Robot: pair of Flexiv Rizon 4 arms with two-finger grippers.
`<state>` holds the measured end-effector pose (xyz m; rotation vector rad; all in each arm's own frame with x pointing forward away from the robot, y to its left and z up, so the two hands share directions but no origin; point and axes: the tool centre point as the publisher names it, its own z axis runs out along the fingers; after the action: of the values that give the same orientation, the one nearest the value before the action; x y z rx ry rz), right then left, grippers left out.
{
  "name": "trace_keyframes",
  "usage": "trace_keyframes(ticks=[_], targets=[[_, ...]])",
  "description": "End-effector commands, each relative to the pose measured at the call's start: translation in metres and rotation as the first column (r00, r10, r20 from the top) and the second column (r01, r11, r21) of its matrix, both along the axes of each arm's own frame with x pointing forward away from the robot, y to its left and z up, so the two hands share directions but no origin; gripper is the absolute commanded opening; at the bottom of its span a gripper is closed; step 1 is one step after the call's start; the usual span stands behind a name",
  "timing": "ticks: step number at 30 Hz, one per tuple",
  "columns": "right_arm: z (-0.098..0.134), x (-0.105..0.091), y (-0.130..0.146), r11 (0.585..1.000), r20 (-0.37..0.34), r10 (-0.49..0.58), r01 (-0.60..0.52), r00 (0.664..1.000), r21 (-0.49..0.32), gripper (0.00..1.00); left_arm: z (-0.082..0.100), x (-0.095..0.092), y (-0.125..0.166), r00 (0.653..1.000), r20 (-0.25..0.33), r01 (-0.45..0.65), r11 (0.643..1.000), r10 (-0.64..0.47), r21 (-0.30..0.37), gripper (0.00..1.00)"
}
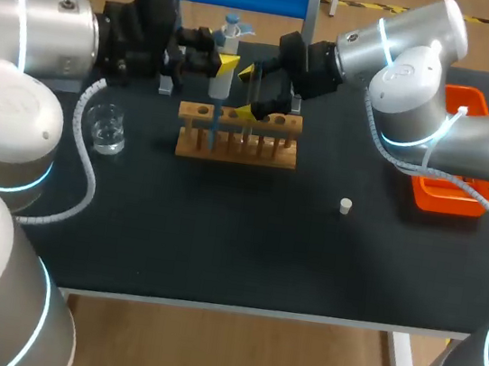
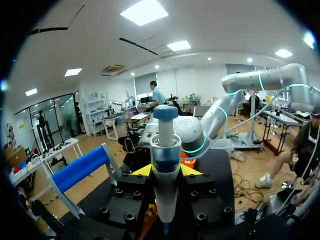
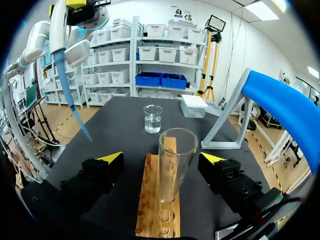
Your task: Invert the test tube, pick up the pipette, mount the tip to pipette, aspirate from beaker and dispense into the tube, eject the tip, return the pipette, and cap with the stopper.
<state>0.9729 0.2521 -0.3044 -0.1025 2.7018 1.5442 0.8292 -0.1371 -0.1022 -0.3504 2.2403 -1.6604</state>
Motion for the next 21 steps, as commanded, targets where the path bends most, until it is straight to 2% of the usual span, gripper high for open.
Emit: trace_keyframes(ticks=[1, 9, 11, 21], targets=[[0.001, 0.000, -0.001, 1.000, 0.000, 0.000, 0.000, 1.000, -0.001, 1.00, -0.013, 0.005, 0.000, 0.999, 0.034, 0.043, 0.996, -0.040, -0.083, 0.00], [0.001, 0.000, -0.001, 1.000, 0.000, 0.000, 0.000, 1.000, -0.001, 1.00, -0.033, 0.010, -0.010, 0.995, 0.009, 0.096, 0.989, -0.096, -0.114, 0.00], [0.001, 0.000, -0.001, 1.000, 0.000, 0.000, 0.000, 1.000, -0.001, 1.00, -0.036, 0.010, -0.014, 0.994, -0.001, 0.110, 0.989, -0.110, -0.102, 0.00], [0.001, 0.000, -0.001, 1.000, 0.000, 0.000, 0.000, 1.000, -0.001, 1.00, -0.038, -0.002, -0.036, 0.980, -0.030, 0.191, 0.977, -0.194, -0.093, 0.00]])
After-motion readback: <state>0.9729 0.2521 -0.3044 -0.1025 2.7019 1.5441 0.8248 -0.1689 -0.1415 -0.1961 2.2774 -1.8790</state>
